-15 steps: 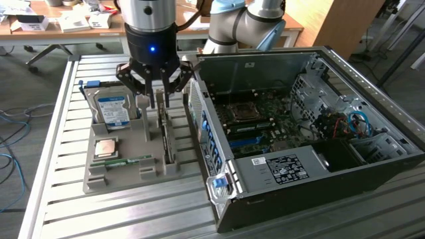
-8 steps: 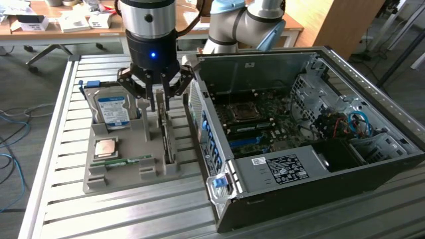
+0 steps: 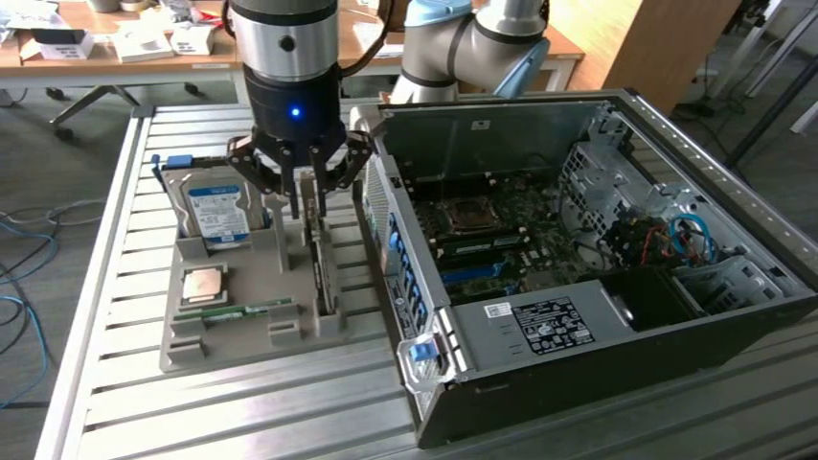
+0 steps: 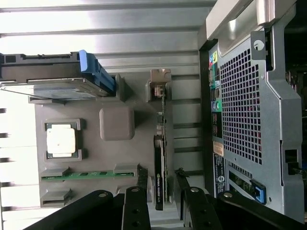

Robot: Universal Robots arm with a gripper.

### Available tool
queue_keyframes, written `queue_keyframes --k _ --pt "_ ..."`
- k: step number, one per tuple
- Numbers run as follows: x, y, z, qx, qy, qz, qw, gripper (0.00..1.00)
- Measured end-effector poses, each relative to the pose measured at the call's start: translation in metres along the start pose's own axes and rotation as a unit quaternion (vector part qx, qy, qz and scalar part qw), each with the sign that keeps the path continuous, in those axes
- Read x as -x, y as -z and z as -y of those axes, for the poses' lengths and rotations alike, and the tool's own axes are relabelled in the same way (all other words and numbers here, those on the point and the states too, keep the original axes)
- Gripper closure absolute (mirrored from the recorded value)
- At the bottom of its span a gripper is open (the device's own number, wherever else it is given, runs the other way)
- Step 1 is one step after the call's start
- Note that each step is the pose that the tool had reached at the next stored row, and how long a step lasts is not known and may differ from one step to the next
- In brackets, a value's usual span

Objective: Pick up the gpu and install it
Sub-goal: 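Pick up the gpu and move the gpu toward the slot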

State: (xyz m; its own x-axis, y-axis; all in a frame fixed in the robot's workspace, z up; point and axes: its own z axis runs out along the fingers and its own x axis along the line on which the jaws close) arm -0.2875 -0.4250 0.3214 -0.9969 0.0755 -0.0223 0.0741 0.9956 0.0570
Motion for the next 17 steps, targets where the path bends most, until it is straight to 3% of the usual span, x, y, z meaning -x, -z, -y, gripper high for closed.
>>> queue_keyframes --k 17 --pt "0.0 -0.0178 0.001 0.0 0.0 0.0 1.0 0.64"
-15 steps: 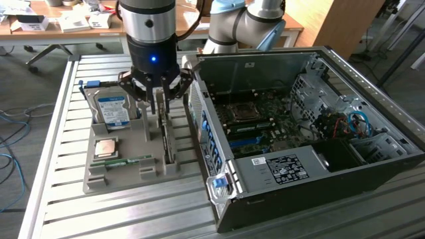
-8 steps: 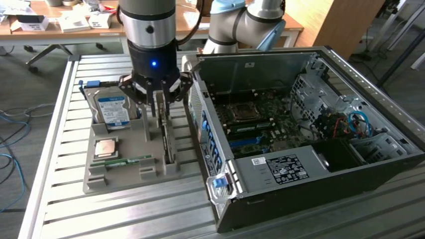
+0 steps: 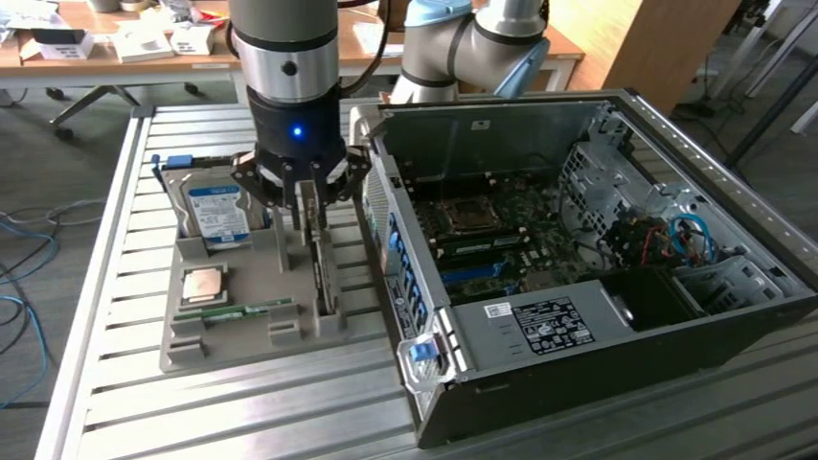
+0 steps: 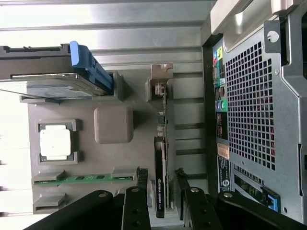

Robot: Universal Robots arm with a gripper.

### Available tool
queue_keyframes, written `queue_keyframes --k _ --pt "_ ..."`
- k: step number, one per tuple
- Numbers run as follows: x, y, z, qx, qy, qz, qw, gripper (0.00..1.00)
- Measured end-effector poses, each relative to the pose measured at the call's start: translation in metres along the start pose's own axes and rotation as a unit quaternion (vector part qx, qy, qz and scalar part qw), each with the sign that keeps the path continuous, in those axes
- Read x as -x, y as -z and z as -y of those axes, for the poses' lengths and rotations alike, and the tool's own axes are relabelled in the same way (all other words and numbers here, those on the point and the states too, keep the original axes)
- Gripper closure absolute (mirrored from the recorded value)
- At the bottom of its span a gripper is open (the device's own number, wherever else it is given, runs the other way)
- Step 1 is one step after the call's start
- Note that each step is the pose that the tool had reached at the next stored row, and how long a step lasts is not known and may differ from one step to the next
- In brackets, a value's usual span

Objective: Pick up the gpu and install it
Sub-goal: 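Pick up the gpu and move the gpu toward the slot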

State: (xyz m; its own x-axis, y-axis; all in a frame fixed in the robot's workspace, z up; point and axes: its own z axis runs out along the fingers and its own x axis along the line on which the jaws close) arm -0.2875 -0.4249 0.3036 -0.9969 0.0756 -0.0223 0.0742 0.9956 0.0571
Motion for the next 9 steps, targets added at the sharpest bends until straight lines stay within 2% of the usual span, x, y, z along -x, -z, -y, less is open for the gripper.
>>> queue_keyframes --k 4,9 --pt "0.0 0.0001 0.0034 0.0 0.0 0.0001 1.0 0.64" --pt "0.001 0.0005 0.0118 0.0001 0.0 0.0001 1.0 0.64"
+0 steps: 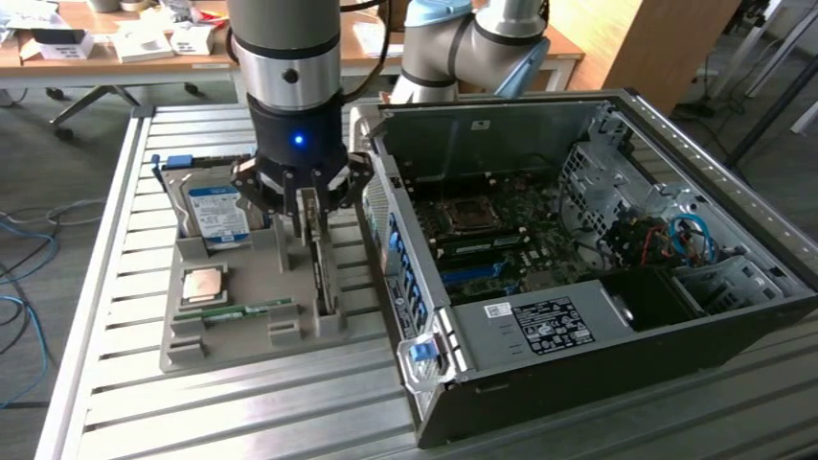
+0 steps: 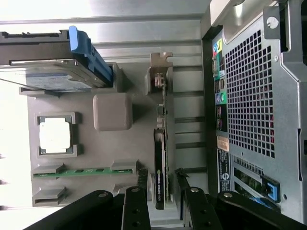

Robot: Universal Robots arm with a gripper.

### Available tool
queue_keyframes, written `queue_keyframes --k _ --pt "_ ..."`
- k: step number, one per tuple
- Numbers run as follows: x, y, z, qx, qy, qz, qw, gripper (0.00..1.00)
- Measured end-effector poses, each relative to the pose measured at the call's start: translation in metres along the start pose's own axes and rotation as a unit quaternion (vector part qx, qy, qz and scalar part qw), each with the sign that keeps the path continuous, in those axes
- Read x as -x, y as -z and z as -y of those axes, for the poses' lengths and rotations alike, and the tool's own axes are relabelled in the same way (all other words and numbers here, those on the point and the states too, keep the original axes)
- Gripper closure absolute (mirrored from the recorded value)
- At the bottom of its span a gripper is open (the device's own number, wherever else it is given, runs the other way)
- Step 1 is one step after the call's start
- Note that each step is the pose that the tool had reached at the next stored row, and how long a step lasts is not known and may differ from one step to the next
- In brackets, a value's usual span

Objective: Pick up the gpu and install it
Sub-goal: 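Pick up the gpu and move the gpu toward the slot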

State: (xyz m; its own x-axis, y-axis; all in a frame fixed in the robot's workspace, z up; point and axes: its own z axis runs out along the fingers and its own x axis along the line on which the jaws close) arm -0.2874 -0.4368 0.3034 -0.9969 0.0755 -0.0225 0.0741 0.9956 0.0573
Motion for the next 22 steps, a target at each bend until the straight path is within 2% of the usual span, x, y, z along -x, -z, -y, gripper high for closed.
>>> queue_keyframes --k 6,8,9,12,22 --pt "0.0 0.0001 0.0015 0.0 0.0 0.0 1.0 0.64" --pt "0.0 0.0001 0.0015 0.0 0.0 0.0 1.0 0.63" --pt "0.0 0.0001 0.0015 0.0 0.0 0.0 1.0 0.57" --pt "0.0 -0.0004 0.0015 0.0001 0.0 0.0001 1.0 0.57" --pt "0.0 -0.0177 0.0026 0.0001 0.0 0.0 1.0 0.57"
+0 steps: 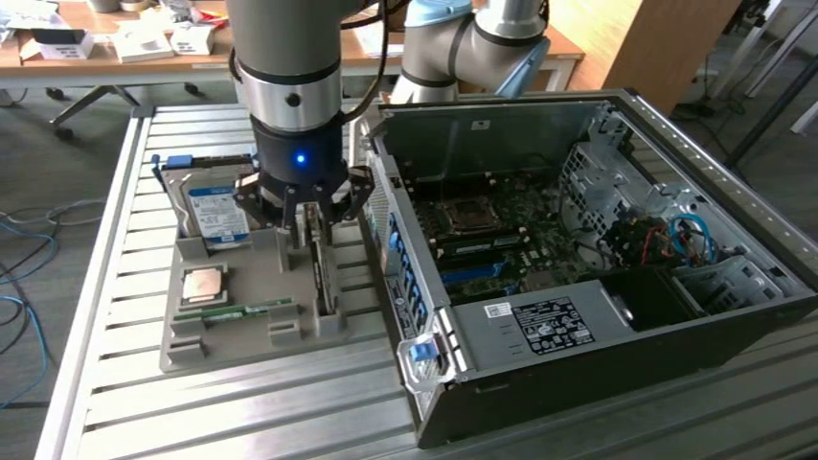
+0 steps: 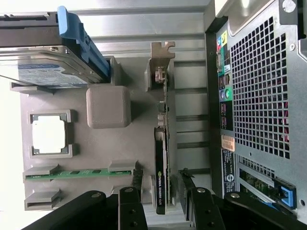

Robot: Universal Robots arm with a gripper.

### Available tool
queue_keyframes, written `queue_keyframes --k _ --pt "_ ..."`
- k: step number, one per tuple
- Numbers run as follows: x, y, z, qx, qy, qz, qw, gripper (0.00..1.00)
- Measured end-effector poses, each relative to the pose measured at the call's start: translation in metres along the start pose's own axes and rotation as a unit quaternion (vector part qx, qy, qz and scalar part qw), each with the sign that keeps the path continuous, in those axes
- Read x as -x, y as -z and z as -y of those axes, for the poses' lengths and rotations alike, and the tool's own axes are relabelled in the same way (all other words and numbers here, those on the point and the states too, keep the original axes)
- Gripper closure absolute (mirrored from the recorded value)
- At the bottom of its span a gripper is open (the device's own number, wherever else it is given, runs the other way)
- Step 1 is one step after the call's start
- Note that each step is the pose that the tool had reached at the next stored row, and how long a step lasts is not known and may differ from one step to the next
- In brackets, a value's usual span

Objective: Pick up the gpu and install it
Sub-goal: 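Pick up the gpu and move the gpu toward the slot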

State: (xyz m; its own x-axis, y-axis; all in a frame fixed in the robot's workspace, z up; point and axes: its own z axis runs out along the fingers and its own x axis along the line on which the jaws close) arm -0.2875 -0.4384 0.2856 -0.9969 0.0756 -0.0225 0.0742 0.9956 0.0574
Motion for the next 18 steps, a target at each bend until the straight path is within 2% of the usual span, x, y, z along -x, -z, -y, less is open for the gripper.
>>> queue_keyframes --k 5,18 --pt "-0.0001 -0.006 0.0004 0.0 0.0 0.0 1.0 0.57" --pt "0.0026 -0.0079 0.0002 0.0001 0.0 0.0001 1.0 0.57"
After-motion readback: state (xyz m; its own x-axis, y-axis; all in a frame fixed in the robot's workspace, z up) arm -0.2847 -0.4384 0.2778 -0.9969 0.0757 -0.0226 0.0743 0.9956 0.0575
